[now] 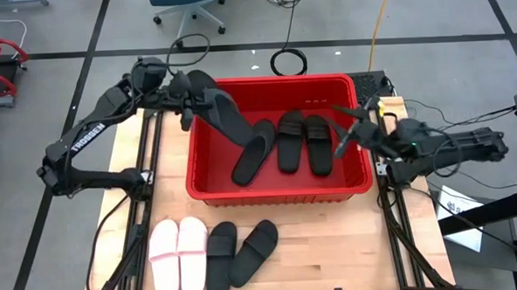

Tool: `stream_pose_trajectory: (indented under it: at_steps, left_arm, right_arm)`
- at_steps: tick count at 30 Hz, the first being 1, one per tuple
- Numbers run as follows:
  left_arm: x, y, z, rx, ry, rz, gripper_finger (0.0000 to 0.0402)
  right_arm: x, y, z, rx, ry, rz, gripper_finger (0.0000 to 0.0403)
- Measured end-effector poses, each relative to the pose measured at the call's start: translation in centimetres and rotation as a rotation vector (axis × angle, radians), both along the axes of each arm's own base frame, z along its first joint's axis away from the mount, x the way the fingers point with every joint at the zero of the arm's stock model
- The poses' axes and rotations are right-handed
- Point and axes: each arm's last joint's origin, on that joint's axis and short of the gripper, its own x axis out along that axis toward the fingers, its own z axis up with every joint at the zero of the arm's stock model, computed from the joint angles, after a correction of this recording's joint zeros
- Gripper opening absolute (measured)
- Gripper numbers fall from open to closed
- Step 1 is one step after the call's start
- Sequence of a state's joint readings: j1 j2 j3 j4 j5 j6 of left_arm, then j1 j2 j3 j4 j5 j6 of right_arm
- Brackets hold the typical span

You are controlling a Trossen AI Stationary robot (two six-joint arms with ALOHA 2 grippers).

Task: Pick and place slides into bin
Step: Put the black slipper into the red bin

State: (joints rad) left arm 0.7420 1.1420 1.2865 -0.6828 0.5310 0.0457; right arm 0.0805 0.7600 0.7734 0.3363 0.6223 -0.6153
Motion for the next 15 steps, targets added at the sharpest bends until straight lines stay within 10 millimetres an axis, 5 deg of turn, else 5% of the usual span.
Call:
stream_pose_trajectory:
  at_steps: [6,15]
  left_arm:
    - [-0.6,1.2,-1.8,0.008,0.121,-0.083,0.0]
    - [1.4,3.1,-5.7,-0.081,0.26,-0.235,0.0]
  right_arm:
    - [2.4,-2.9,-1.7,0.083,0.047,-0.036,0.013]
    - [5.0,-7.2,-4.5,0.297,0.079,0.092,0.013]
